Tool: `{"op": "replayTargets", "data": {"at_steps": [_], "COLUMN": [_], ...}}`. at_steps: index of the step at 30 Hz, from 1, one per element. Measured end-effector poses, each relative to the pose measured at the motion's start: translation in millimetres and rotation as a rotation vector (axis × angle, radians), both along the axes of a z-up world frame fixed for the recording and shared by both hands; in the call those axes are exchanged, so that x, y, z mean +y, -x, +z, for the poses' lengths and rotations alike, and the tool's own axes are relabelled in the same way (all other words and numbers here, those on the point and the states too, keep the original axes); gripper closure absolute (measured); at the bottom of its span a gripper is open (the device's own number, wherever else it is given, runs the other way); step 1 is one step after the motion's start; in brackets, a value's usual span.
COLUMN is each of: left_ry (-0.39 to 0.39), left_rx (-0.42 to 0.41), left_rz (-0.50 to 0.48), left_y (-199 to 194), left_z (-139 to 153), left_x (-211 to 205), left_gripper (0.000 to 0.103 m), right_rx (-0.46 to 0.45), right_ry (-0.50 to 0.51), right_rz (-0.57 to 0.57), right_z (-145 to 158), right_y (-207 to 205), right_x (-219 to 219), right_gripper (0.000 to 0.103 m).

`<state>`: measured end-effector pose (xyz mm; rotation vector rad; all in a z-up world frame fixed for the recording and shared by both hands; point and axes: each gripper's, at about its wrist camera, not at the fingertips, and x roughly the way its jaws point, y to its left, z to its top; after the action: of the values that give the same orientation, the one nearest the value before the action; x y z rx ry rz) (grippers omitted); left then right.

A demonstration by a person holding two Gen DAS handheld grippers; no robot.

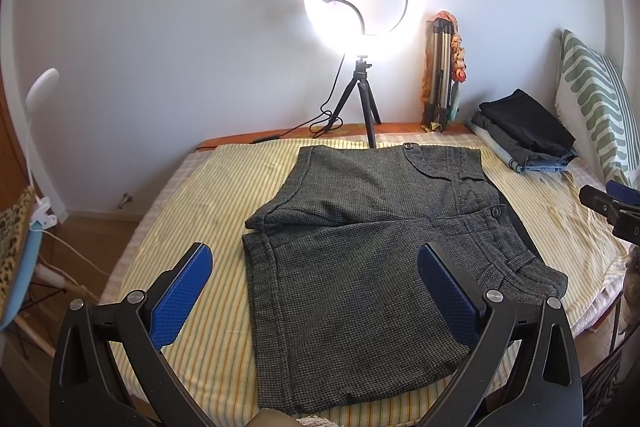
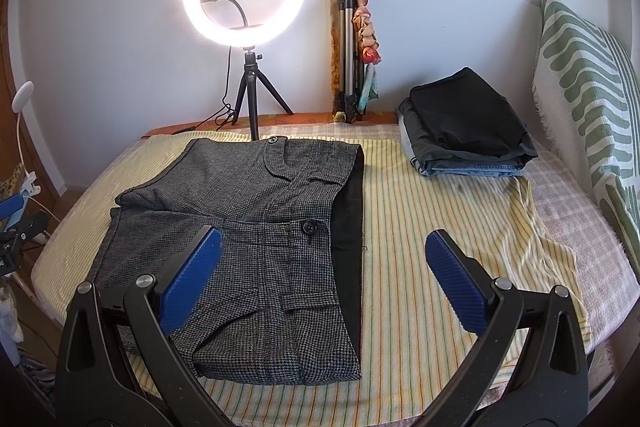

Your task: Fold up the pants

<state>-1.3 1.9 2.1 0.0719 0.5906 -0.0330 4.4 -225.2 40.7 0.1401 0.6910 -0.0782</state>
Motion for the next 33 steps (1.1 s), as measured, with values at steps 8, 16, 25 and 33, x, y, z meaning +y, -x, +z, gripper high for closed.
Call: {"op": "replayTargets", "data": {"at_steps": [8,16,25,33], "left_ry": [-0.001,-0.005,-0.014,-0.011], "left_rx": [-0.001,0.001,0.008,0.040], "left_rz": [0.001,0.001,0.015,-0.019], "left_y": [0.7,0.5,-1.5,-3.8], "left_z": [0.0,-1.3,-4.9,-7.2], "left_x": [-0.7,-0.8,5.4,12.3], "left_gripper": [0.001,0.001,0.001,0.002], "right_rx": [-0.001,-0.001,-0.001,-0.001], "right_ry": [0.000,0.002,0.014,0.039], "right_rz": [0.002,0.007,0.020,0.047], "right_z": [-0.4,-1.2,-1.7,-2.8], "right_y": [0.0,1.4,3.0,8.9], "right_x": [1.3,3.7,3.9,1.1], "right_gripper": [0.000,0.000,0.000,0.000]}}
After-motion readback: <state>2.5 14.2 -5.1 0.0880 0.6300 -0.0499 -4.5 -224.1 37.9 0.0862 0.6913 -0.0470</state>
